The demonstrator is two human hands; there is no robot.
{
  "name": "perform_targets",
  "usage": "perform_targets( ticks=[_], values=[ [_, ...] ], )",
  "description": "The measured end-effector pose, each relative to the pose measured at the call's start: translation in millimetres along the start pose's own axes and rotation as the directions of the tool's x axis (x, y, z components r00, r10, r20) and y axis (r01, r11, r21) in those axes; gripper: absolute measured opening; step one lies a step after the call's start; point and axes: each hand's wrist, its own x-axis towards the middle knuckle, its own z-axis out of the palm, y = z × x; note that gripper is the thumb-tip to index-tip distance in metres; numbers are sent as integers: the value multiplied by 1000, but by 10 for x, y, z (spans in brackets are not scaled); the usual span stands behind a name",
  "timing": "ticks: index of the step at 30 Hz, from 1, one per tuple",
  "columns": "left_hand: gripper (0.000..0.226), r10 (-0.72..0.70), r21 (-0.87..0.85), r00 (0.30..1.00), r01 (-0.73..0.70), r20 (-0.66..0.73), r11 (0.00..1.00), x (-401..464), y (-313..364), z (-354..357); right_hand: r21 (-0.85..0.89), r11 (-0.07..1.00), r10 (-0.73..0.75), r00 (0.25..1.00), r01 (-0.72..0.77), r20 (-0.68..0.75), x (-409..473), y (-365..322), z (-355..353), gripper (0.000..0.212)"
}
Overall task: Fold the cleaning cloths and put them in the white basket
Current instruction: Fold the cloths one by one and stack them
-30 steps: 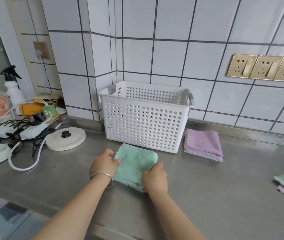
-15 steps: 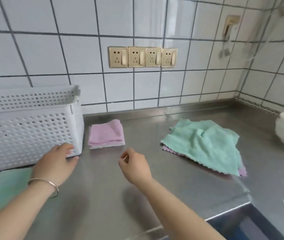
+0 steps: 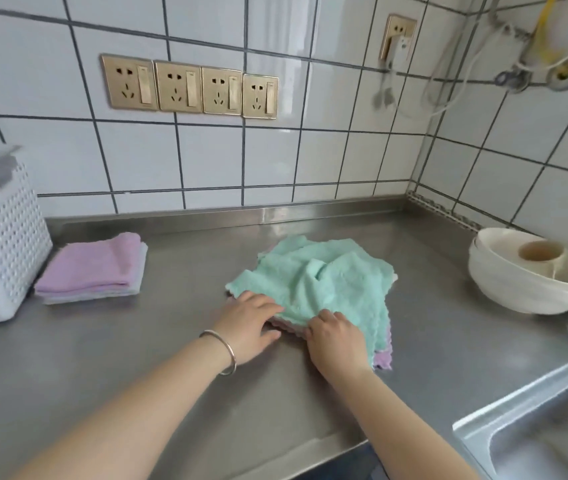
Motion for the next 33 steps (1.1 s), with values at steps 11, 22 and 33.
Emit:
perform_targets(
  ticks=[11,22,33],
  values=[
    [31,-134,41,989,136,-65,990,510,-103,28,-55,996,-72,995,76,67,133,456,-59,67],
    [19,-286,-267,861,185,-419,946,192,-265,-1121,139,988,-62,998,64,-16,393,459,-1395,23],
    [52,-322,-253,890,246,-323,935,-1203,-888,-2420,699,709,-91,995,93,-40,503,-357,-1901,37]
  ],
)
